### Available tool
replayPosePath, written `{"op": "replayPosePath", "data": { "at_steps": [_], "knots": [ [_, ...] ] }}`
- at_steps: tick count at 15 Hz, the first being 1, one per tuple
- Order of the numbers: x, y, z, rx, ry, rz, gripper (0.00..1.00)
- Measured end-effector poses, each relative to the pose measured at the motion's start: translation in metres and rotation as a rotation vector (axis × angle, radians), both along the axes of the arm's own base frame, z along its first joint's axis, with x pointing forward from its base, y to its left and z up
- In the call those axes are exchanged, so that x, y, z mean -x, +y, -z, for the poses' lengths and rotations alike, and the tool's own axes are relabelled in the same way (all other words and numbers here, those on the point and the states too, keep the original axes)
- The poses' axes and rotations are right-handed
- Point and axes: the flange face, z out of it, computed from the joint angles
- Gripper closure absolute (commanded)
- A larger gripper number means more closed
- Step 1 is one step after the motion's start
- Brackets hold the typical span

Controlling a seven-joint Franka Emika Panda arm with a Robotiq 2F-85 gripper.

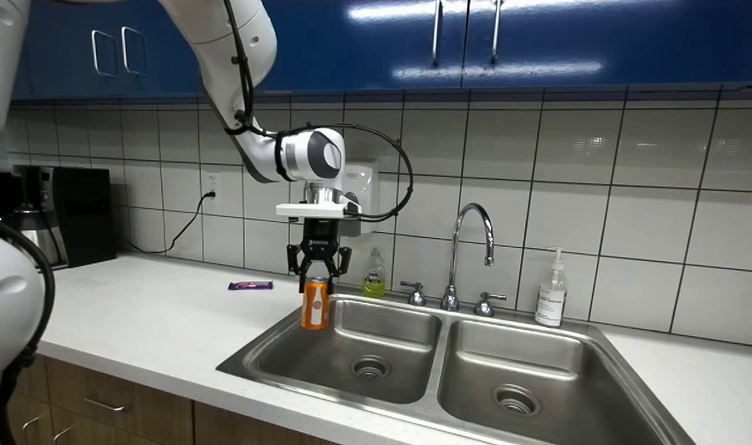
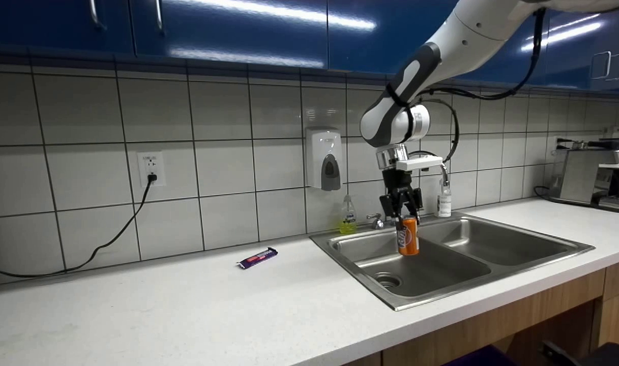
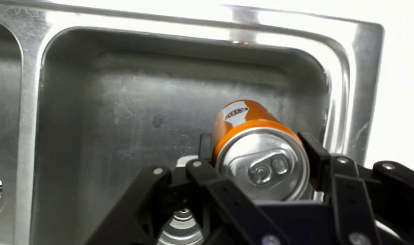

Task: Take the orange can out of the sink.

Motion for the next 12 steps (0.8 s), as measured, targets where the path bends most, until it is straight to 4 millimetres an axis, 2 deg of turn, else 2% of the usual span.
{"op": "replayPosePath", "data": {
  "at_steps": [3,7,10,12],
  "knots": [
    [0.005,0.052,-0.008,0.011,0.039,-0.146,0.62],
    [0.013,0.119,-0.007,0.015,0.070,-0.332,0.62],
    [0.019,0.158,-0.006,0.011,0.078,-0.443,0.62],
    [0.021,0.177,-0.003,0.007,0.082,-0.500,0.62]
  ]
}}
